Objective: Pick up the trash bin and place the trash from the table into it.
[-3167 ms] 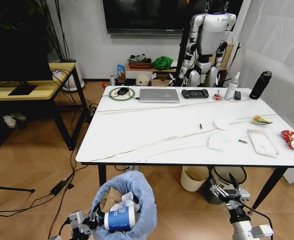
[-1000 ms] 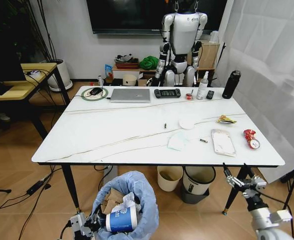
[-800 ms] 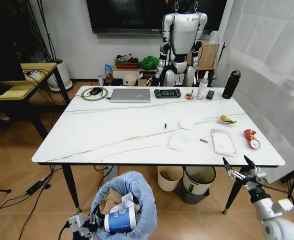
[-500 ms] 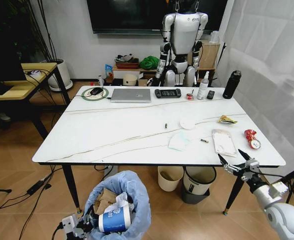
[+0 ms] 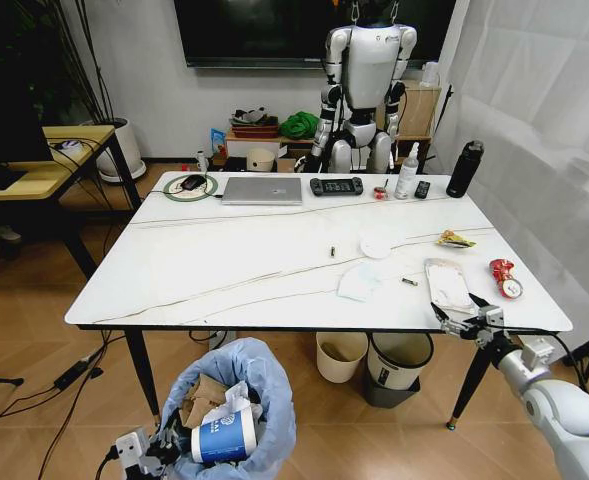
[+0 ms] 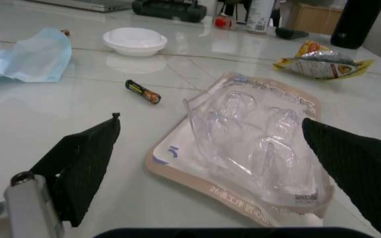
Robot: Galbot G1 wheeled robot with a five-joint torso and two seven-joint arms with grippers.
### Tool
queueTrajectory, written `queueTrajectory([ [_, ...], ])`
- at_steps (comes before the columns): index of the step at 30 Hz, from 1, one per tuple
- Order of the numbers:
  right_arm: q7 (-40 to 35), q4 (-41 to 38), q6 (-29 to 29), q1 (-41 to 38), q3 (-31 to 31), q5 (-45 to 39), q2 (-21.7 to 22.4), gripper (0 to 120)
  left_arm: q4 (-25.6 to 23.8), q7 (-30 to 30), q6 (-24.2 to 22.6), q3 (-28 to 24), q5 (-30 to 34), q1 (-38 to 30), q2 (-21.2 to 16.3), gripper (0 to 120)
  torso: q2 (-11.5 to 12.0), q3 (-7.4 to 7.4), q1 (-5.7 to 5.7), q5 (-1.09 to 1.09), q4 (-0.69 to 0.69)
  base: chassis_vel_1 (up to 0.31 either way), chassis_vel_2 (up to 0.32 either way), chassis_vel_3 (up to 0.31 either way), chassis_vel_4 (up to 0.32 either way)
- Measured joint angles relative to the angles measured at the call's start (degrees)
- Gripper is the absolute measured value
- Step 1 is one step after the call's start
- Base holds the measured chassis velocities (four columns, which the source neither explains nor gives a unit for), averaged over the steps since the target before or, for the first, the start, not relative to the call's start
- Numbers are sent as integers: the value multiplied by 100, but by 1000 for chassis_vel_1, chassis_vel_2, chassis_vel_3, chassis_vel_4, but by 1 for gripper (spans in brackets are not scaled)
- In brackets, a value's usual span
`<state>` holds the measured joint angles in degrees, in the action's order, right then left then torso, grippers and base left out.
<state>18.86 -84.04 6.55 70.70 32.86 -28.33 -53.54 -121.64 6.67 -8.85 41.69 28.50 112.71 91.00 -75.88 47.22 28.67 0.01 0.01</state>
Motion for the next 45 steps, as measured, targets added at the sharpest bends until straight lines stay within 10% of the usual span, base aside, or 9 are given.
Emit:
queueTrajectory([
  [25, -2, 159, -34, 58, 81, 142, 179, 3, -32, -5, 31, -105, -71, 32, 54, 0, 0, -1, 0, -1, -1, 0, 0, 0, 0],
  [45, 890, -1578, 280, 801, 394, -1740, 195, 0, -208, -36, -72, -226, 48, 159, -264, 0, 0, -1, 0, -4, -1, 0, 0, 0, 0],
])
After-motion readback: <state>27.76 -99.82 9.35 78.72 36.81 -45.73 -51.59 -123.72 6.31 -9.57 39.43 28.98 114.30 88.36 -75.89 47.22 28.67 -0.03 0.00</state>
